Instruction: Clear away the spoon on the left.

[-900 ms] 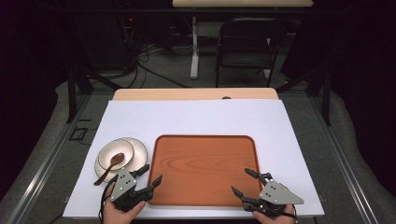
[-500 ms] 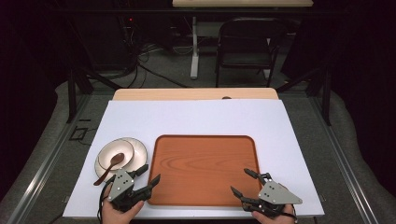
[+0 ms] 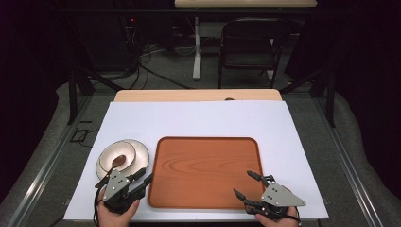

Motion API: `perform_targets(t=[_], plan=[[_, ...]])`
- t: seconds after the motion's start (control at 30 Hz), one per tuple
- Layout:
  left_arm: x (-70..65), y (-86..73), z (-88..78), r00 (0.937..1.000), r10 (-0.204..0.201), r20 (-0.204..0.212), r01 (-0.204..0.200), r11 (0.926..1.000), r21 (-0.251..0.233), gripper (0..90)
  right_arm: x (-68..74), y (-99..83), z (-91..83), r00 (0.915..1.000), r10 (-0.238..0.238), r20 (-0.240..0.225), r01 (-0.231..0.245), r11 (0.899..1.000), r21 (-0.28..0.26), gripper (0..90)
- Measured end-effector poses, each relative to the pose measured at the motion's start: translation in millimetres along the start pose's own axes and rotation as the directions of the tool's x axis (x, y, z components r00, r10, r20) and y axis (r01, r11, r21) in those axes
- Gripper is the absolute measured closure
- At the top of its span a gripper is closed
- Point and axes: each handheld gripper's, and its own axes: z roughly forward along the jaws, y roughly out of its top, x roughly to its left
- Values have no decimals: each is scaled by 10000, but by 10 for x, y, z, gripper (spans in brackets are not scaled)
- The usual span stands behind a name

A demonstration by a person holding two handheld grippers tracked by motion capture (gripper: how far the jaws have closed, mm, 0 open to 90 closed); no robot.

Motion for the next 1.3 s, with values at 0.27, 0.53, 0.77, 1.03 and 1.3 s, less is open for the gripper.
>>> perform_targets(t=[0.27, 0.53, 0.77, 1.03, 1.3], plan=[[27, 27, -61, 9983, -275, -518, 285, 9994, 189, 787, -2, -2, 3, 10000, 5, -10, -5, 10000, 45, 297], [42, 43, -110, 9957, -353, -859, 389, 9985, 396, 880, -4, -4, 1, 10000, 9, -17, -9, 10000, 61, 298], [67, 39, -171, 9925, -440, -1138, 502, 9974, 523, 900, -5, -3, -4, 10000, -8, -15, 8, 10000, 60, 298], [118, 13, -276, 9872, -597, -1477, 676, 9965, 491, 900, -5, 0, -10, 10000, -10, -6, 10, 10000, 40, 297], [217, -45, -375, 9774, -872, -1924, 998, 9934, 566, 900, -5, -1, -11, 10000, -8, -10, 8, 10000, 45, 297]])
